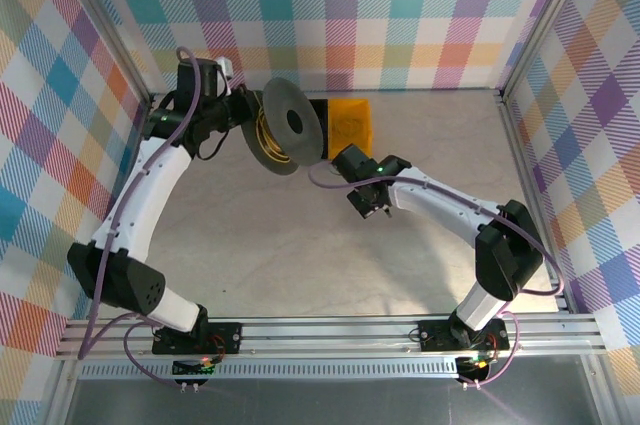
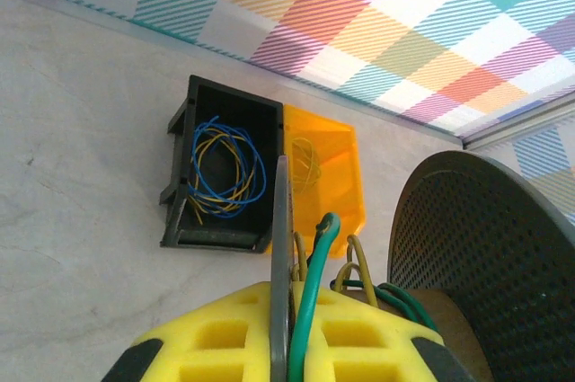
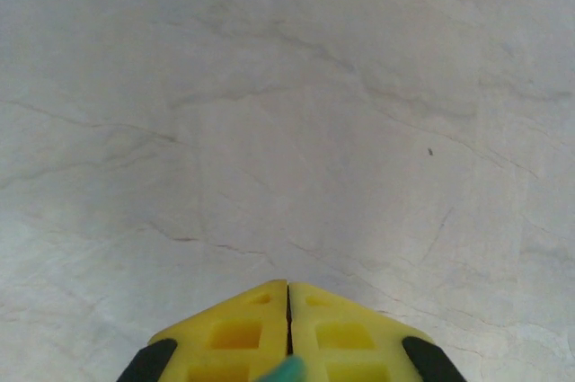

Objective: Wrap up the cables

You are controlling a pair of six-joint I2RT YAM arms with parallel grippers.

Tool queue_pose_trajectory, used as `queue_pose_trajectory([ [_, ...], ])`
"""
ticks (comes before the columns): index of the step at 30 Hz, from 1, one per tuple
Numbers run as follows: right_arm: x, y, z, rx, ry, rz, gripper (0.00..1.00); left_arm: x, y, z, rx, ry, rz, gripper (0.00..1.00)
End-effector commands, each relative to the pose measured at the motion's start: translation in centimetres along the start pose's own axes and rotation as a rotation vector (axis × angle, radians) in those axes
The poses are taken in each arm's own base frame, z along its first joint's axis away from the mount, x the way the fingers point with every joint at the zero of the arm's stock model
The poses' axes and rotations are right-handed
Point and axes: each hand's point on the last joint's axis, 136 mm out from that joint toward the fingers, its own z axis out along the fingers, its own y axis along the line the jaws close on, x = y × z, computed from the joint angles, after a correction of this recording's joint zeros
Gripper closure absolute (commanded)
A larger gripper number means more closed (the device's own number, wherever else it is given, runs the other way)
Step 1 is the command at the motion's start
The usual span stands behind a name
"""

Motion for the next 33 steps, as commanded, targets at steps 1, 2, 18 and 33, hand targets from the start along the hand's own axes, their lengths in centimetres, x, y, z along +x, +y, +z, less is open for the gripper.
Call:
queue_pose_trajectory([
  [1,0.0,-1.8,-0.6,0.042,0.002,0.014,1.0,-4.3,-0.5,-3.1,-0.013,-0.203,0.06,1.0],
  [2,-0.6,-1.8,-1.0,0.038,-0.014,0.015,1.0,-4.3,-0.6,-3.1,-0.015,-0.203,0.063,1.0],
  [18,-5.8,-3.0,-7.2,0.048,-0.287,-0.064,1.0,-2.8,-1.0,-1.0,-0.033,-0.156,0.086,1.0],
  [33,-7.1,12.5,-16.4,-0.277,-0.528,-0.427,1.0,-2.9,-1.6,3.4,-0.075,-0.094,0.107,1.0],
])
